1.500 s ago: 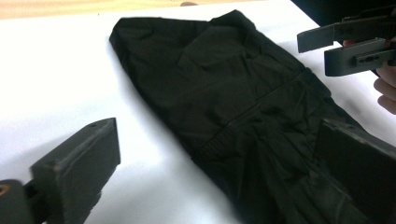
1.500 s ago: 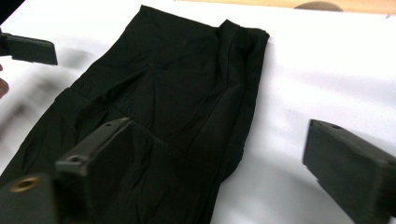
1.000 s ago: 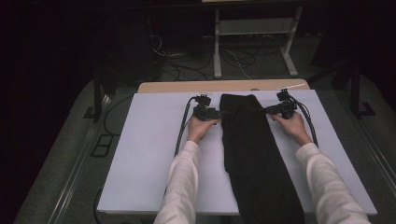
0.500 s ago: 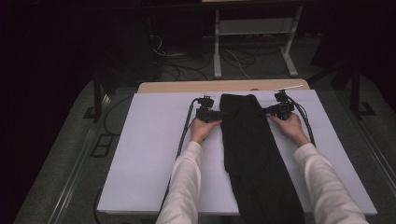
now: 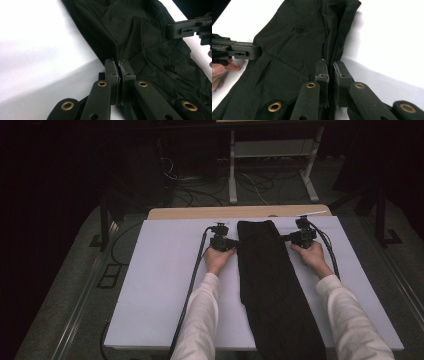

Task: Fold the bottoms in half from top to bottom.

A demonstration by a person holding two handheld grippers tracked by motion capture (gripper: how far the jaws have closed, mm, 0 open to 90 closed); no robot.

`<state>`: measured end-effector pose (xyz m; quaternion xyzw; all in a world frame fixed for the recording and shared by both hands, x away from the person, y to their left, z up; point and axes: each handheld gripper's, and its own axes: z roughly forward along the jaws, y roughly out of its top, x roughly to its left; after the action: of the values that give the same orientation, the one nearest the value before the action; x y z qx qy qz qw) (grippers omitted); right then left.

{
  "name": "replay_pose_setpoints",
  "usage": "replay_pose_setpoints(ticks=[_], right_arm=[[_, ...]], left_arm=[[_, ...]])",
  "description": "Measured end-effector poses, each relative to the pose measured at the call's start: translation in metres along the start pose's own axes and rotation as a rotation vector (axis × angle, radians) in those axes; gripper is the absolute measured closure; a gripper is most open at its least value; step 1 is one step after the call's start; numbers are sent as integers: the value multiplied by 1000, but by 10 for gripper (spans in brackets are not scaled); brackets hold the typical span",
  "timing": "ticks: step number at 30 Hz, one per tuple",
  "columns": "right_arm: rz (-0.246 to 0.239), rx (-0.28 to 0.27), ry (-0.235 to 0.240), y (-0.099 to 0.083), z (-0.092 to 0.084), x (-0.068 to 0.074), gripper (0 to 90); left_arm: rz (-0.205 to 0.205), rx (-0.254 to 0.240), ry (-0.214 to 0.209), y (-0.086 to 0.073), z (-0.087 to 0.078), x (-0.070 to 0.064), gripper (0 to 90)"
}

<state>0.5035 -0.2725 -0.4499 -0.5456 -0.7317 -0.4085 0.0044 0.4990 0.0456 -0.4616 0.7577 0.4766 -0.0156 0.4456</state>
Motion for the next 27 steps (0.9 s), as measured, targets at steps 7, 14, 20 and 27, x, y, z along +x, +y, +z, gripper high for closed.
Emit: replay_pose_setpoints(ticks=[7, 14, 20, 27], right_arm=[[-7, -16, 12, 3, -11, 4, 821], [-15, -32, 24, 4, -22, 13, 821], [-28, -48, 38, 4, -29, 20, 821], [-30, -62, 44, 0, -39, 23, 821]], left_arm=[[21, -17, 4, 4, -8, -9, 864], [44, -36, -2, 10, -20, -18, 863], [43, -51, -15, 9, -27, -24, 863], [45, -60, -26, 7, -32, -31, 863]])
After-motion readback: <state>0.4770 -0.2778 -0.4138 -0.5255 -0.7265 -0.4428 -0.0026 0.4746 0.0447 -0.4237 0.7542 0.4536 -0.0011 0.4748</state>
